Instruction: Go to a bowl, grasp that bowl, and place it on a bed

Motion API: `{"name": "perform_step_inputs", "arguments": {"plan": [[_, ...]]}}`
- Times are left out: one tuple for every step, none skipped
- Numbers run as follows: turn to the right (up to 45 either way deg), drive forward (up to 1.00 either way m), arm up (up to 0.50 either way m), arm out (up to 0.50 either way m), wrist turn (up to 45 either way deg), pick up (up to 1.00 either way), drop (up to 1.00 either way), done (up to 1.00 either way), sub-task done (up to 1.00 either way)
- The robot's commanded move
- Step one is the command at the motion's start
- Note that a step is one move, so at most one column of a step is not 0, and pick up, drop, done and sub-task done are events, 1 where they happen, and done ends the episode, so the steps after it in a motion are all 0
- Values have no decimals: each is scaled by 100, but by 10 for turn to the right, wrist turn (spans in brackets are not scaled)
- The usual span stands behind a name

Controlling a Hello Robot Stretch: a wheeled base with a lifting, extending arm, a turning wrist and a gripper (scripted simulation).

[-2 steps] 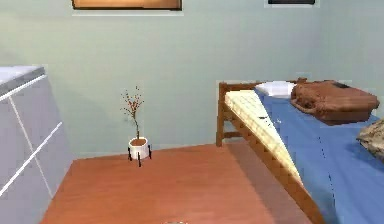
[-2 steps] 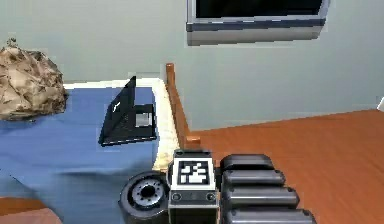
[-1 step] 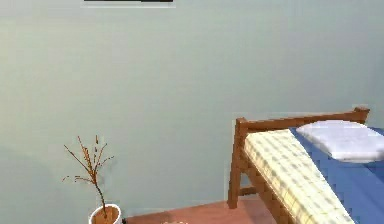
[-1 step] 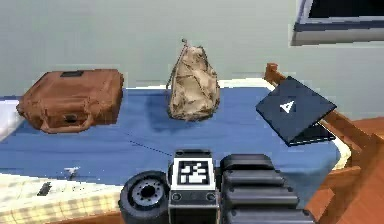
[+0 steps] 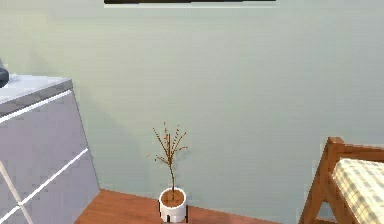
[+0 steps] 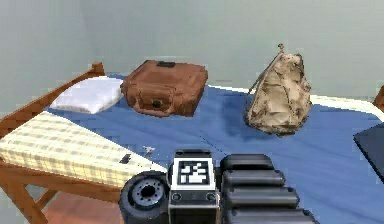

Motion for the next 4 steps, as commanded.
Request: {"name": "perform_step_inputs", "arguments": {"plan": [[0,0,0,48,0,0,0,0,0],[0,0,0,0,450,0,0,0,0],[0,0,0,0,450,0,0,0,0],[0,0,0,0,450,0,0,0,0]]}}
